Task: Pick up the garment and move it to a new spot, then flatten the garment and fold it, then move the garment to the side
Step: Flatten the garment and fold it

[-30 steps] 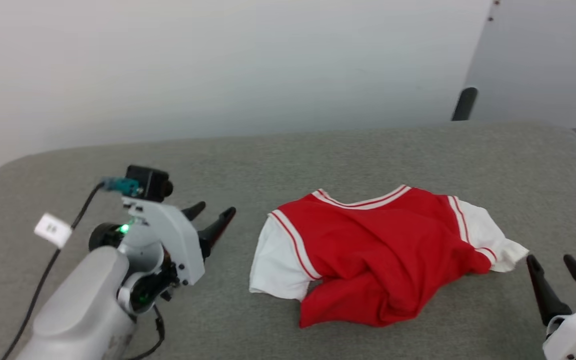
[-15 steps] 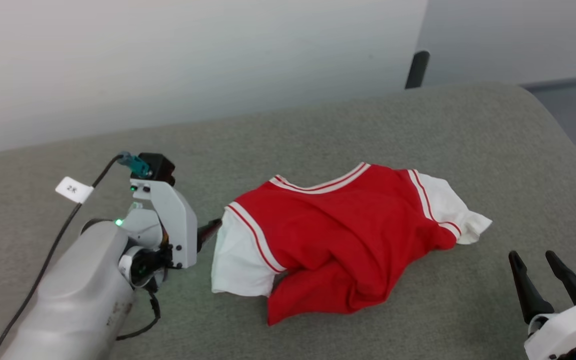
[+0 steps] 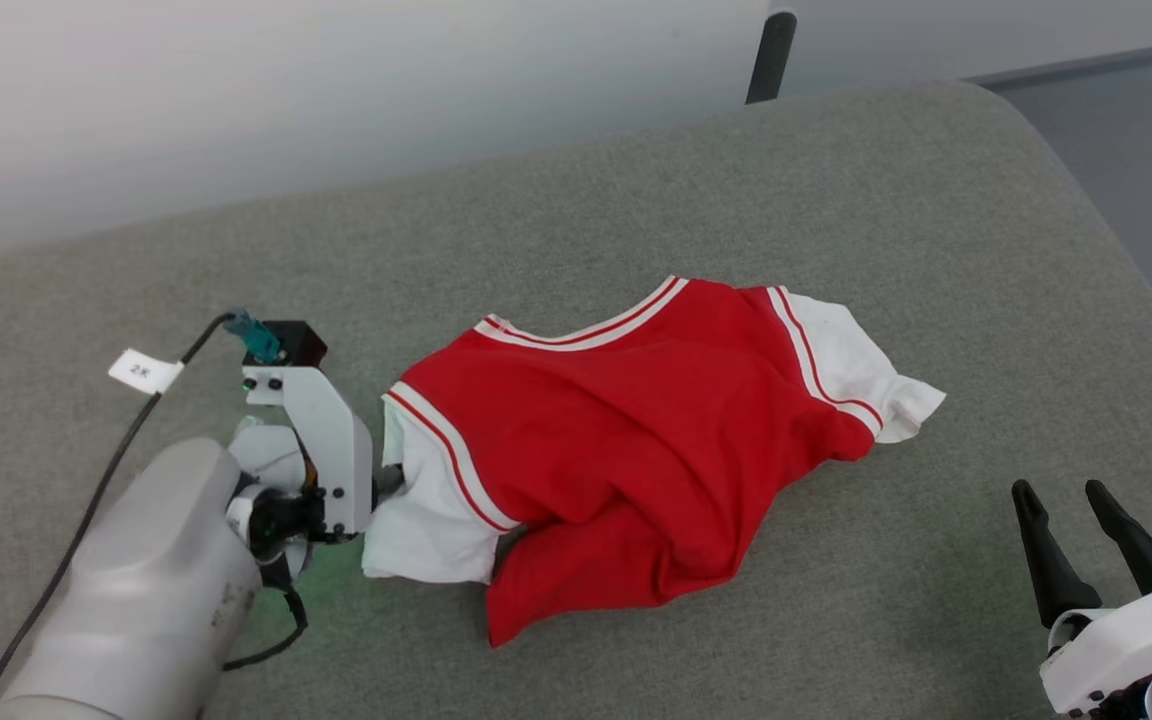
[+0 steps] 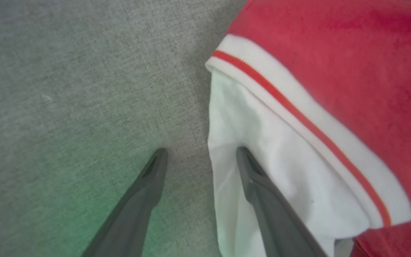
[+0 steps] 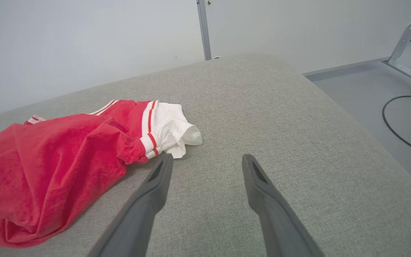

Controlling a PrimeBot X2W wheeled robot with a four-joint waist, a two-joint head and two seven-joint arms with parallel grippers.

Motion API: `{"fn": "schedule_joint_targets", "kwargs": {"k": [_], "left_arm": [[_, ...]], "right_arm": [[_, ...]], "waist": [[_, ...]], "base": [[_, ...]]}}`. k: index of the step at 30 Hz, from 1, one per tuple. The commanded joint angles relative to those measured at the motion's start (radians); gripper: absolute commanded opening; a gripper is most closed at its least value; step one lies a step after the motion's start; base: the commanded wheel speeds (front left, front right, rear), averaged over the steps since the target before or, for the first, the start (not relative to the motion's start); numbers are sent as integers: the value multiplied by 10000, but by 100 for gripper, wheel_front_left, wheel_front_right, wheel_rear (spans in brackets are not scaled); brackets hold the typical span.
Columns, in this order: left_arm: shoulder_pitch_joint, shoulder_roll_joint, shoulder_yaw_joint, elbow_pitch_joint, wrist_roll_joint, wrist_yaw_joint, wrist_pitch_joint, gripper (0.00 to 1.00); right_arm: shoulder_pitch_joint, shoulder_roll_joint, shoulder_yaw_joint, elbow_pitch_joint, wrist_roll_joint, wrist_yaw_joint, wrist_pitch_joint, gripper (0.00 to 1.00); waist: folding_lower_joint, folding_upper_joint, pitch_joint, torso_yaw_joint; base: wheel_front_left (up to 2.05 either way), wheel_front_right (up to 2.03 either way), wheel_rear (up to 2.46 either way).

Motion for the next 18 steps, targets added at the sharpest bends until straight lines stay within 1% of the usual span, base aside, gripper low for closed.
{"fn": "schedule_joint_targets", "kwargs": {"k": [1,7,16,17,18], "left_arm": [[191,-213,-131,212,-77,-31,148,100],[273,-822,-72,403,-674,-47,632,100],[305,-1126,-117,386,-1238,-56,1402,100],[336,-1157,-179,328,-1262,-56,1477,83],[370,-1177,-192,266,-1340,-54,1503,42]], "right_arm": [[-127,60,27,25,36,-6,-71,100],[-266,78,113,181,41,-6,-161,100],[-375,33,127,303,21,-6,-196,100],[-369,40,128,319,19,-6,-192,100],[-368,51,129,334,23,-6,-192,100]], "waist": [[0,0,105,-57],[0,0,216,-28],[0,0,223,20],[0,0,220,27],[0,0,216,34]], "base": [[0,0,0],[0,0,0],[0,0,0],[0,0,0],[0,0,0]]}}
